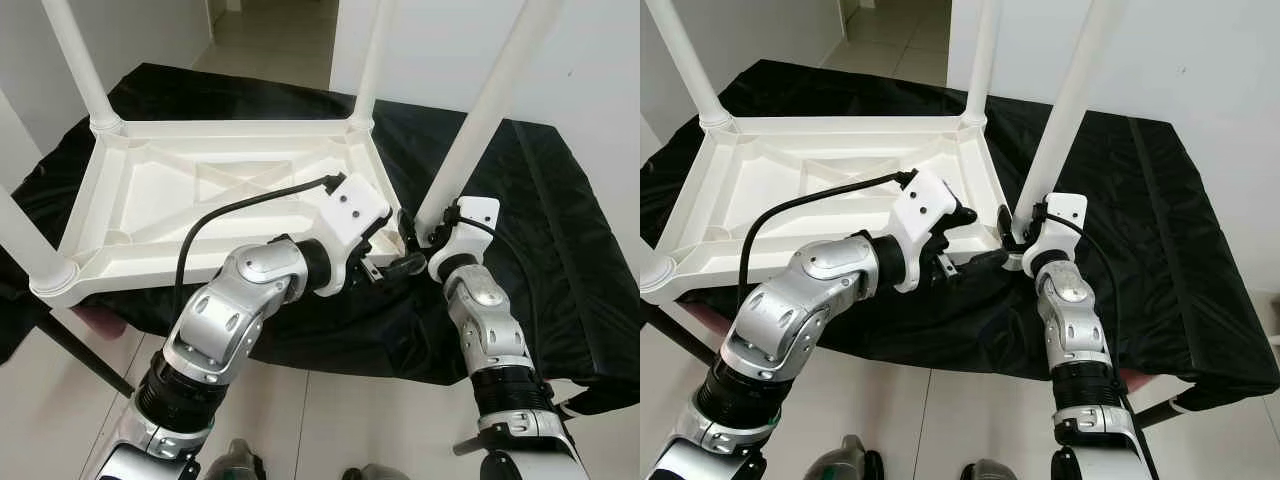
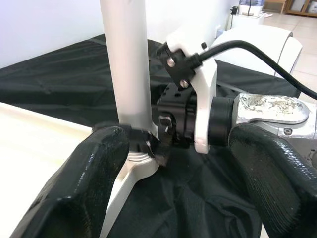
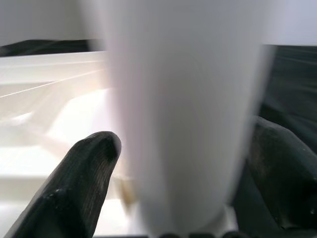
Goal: Building children table
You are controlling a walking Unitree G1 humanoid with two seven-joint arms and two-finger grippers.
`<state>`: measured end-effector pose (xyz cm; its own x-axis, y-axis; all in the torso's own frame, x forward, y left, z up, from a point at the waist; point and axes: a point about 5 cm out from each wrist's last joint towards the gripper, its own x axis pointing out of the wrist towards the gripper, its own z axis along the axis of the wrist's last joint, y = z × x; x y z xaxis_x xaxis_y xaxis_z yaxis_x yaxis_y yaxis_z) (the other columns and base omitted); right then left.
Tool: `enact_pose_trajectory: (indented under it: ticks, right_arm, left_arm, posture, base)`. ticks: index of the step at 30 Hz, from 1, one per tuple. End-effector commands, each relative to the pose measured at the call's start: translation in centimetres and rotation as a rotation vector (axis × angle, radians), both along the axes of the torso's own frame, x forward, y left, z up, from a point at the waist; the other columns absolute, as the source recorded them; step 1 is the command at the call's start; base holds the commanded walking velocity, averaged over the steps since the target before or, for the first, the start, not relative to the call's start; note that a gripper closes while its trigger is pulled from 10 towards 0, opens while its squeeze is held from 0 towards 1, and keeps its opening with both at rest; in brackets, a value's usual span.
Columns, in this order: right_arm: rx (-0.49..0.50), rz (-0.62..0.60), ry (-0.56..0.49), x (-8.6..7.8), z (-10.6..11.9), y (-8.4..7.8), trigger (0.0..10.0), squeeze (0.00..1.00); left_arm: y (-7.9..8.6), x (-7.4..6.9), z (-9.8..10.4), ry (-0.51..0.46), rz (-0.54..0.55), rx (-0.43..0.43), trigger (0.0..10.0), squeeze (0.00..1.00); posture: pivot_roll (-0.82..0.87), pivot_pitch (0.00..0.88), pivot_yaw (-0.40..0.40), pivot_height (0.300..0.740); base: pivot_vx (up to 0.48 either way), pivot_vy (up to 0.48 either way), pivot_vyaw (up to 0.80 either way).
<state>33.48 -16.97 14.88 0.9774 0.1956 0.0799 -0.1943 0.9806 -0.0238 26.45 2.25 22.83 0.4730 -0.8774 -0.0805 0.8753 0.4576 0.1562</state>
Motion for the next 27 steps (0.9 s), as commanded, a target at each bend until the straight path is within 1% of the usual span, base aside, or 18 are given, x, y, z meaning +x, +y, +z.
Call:
enact_pose_trajectory:
  ticks: [1, 4, 6, 8, 9, 10, 13, 15, 17, 18, 19, 21, 24, 25, 26, 27]
  right_arm:
    - [-0.005, 0.064, -0.021, 0.2, 0.4, 0.1, 10.0, 0.0]
    - [-0.017, 0.159, -0.046, 0.6, 1.0, -0.5, 10.0, 0.0]
    - [-0.017, 0.159, -0.046, 0.6, 1.0, -0.5, 10.0, 0.0]
    - [-0.033, 0.217, -0.058, 0.7, 1.3, -0.9, 10.0, 0.0]
    - [-0.033, 0.217, -0.058, 0.7, 1.3, -0.9, 10.0, 0.0]
    - [-0.048, 0.257, -0.055, 0.7, 1.3, -1.1, 10.0, 0.0]
    - [-0.048, 0.257, -0.055, 0.7, 1.3, -1.1, 10.0, 0.0]
    - [-0.074, 0.336, -0.045, 0.7, 1.3, -1.8, 10.0, 0.0]
    - [-0.074, 0.336, -0.045, 0.7, 1.3, -1.8, 10.0, 0.0]
    - [-0.089, 0.376, -0.027, 0.8, 1.1, -2.3, 10.0, 0.0]
    - [-0.089, 0.376, -0.027, 0.8, 1.1, -2.3, 10.0, 0.0]
    - [-0.113, 0.406, 0.0, 1.0, 0.8, -3.2, 10.0, 0.0]
    - [-0.12, 0.415, 0.008, 1.1, 0.7, -3.6, 10.0, 0.0]
    - [-0.115, 0.421, 0.01, 1.1, 0.7, -3.7, 2.7, 0.0]
    - [-0.115, 0.421, 0.01, 1.1, 0.7, -3.7, 2.7, 0.0]
    - [-0.107, 0.428, 0.011, 1.1, 0.6, -3.6, 0.0, 0.0]
  left_arm:
    - [0.2, 0.5, 0.3, -0.018, 0.039, -0.005, 10.0, 0.0]
    - [0.2, 0.5, 0.5, -0.024, 0.036, -0.007, 10.0, 0.0]
    - [0.2, 0.5, 0.5, -0.024, 0.036, -0.007, 10.0, 0.0]
    - [0.2, 0.4, 0.6, -0.023, 0.029, -0.006, 10.0, 0.0]
    - [0.2, 0.4, 0.6, -0.023, 0.029, -0.006, 10.0, 0.0]
    - [0.2, 0.4, 0.6, -0.022, 0.024, -0.003, 10.0, 0.0]
    - [0.2, 0.4, 0.6, -0.022, 0.024, -0.003, 10.0, 0.0]
    - [0.2, 0.3, 0.5, -0.02, 0.018, 0.002, 10.0, 0.0]
    - [0.2, 0.3, 0.5, -0.02, 0.018, 0.002, 10.0, 0.0]
    - [0.2, 0.2, 0.5, -0.018, 0.016, 0.004, 10.0, 0.0]
    - [0.2, 0.2, 0.5, -0.018, 0.016, 0.004, 10.0, 0.0]
    - [0.3, 0.2, 0.5, -0.013, 0.016, 0.008, 10.0, 0.0]
    - [0.4, 0.2, 0.5, -0.012, 0.017, 0.009, 10.0, 0.0]
    - [0.4, 0.2, 0.5, -0.011, 0.017, 0.009, 10.0, 0.0]
    - [0.4, 0.2, 0.5, -0.011, 0.017, 0.009, 10.0, 0.0]
    - [0.4, 0.1, 0.5, -0.01, 0.015, 0.009, 10.0, 0.0]
  posture:
    - [0.05, 0.0, -0.044, 0.74]
    - [0.04, 0.004, -0.034, 0.74]
    - [0.04, 0.004, -0.034, 0.74]
    - [0.03, 0.007, -0.025, 0.74]
    - [0.03, 0.007, -0.025, 0.74]
    - [0.03, 0.009, -0.019, 0.74]
    - [0.03, 0.009, -0.019, 0.74]
    - [0.03, 0.016, -0.009, 0.74]
    - [0.03, 0.016, -0.009, 0.74]
    - [0.04, 0.018, -0.008, 0.74]
    - [0.04, 0.018, -0.008, 0.74]
    - [0.04, 0.023, -0.004, 0.74]
    - [0.04, 0.027, -0.002, 0.74]
    - [0.05, 0.026, 0.001, 0.74]
    - [0.05, 0.026, 0.001, 0.74]
    - [0.05, 0.026, 0.001, 0.74]
  base:
    - [0.0, 0.0, 0.0]
    - [0.0, 0.0, 0.0]
    - [0.0, 0.0, 0.0]
    - [0.0, 0.0, 0.0]
    - [0.0, 0.0, 0.0]
    - [0.0, 0.0, 0.0]
    - [0.0, 0.0, 0.0]
    - [0.0, 0.0, 0.0]
    - [0.0, 0.0, 0.0]
    - [0.0, 0.0, 0.0]
    - [0.0, 0.0, 0.0]
    - [0.0, 0.0, 0.0]
    - [0.0, 0.0, 0.0]
    - [0.0, 0.0, 0.0]
    - [0.0, 0.0, 0.0]
    - [0.0, 0.0, 0.0]
